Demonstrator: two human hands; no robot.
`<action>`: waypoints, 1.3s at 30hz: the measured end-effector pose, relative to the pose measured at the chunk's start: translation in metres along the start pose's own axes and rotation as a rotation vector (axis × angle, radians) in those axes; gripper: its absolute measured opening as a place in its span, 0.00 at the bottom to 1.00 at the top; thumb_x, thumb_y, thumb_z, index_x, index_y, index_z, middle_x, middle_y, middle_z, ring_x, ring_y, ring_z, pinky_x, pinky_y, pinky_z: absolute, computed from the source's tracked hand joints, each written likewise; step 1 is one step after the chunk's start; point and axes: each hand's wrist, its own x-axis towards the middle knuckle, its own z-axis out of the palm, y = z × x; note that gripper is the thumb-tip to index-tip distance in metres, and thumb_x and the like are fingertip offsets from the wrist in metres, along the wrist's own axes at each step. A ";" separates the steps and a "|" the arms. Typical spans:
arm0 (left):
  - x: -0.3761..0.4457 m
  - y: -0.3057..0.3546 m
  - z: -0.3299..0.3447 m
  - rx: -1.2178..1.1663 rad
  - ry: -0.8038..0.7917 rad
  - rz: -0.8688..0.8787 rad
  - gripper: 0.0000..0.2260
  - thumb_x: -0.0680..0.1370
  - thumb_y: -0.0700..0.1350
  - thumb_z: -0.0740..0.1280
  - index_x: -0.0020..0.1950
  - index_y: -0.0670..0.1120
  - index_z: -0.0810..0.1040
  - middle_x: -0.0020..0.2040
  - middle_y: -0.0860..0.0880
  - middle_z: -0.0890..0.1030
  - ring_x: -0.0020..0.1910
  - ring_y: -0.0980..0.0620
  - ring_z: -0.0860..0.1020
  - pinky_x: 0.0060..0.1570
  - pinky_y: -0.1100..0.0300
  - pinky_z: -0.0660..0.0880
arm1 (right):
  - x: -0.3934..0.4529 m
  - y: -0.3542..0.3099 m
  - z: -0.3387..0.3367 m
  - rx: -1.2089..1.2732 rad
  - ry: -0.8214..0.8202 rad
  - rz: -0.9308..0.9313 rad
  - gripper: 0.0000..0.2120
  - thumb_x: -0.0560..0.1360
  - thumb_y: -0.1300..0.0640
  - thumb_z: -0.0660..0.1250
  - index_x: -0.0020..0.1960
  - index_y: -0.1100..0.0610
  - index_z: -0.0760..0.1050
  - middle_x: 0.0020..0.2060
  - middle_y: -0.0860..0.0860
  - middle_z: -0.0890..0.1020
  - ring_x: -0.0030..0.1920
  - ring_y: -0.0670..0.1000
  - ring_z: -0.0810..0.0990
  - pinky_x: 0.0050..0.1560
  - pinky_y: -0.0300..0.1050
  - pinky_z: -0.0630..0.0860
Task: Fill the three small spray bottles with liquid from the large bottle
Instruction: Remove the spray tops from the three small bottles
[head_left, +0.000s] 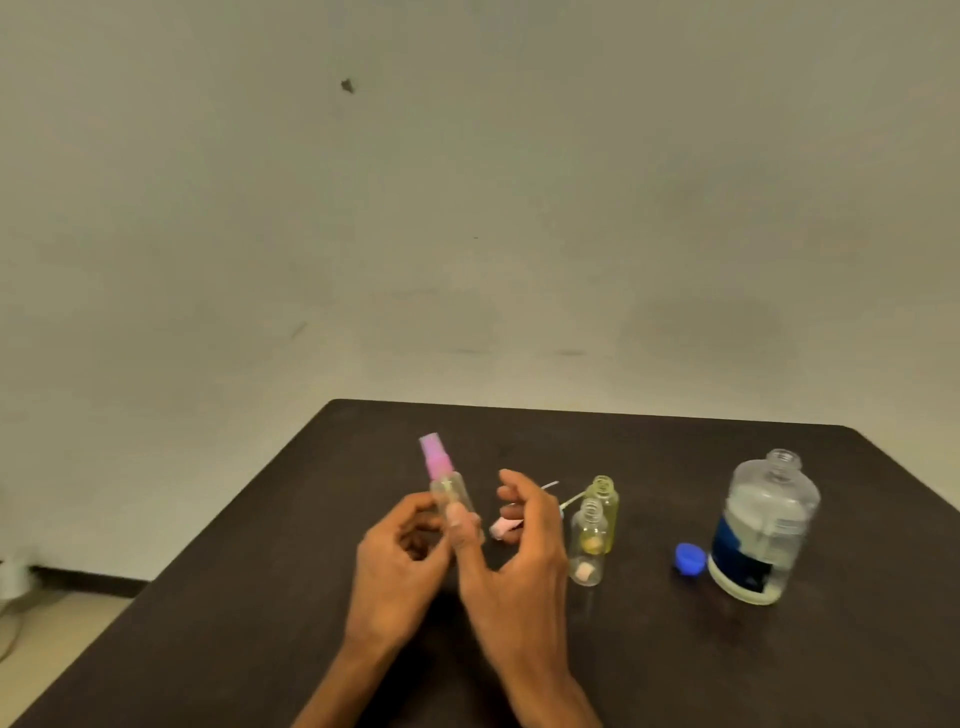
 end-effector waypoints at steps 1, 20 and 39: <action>-0.004 0.003 0.001 0.036 -0.022 0.029 0.11 0.76 0.41 0.77 0.57 0.52 0.84 0.48 0.50 0.89 0.48 0.48 0.88 0.55 0.40 0.83 | 0.000 0.000 -0.001 0.021 -0.033 0.064 0.30 0.74 0.31 0.71 0.72 0.41 0.72 0.61 0.36 0.77 0.60 0.41 0.79 0.57 0.34 0.77; 0.040 0.015 0.004 -0.527 -0.328 -0.389 0.18 0.83 0.51 0.63 0.66 0.44 0.84 0.64 0.40 0.84 0.55 0.45 0.81 0.64 0.42 0.75 | 0.018 -0.007 -0.003 0.710 -0.241 0.617 0.13 0.78 0.50 0.75 0.57 0.58 0.87 0.49 0.61 0.89 0.44 0.58 0.88 0.47 0.53 0.87; 0.050 0.003 -0.011 -0.655 -0.406 -0.324 0.15 0.80 0.41 0.65 0.66 0.42 0.83 0.54 0.45 0.86 0.41 0.54 0.82 0.44 0.58 0.83 | 0.028 0.008 -0.005 0.794 -0.388 0.653 0.18 0.74 0.54 0.75 0.60 0.64 0.85 0.52 0.64 0.88 0.47 0.57 0.89 0.50 0.48 0.87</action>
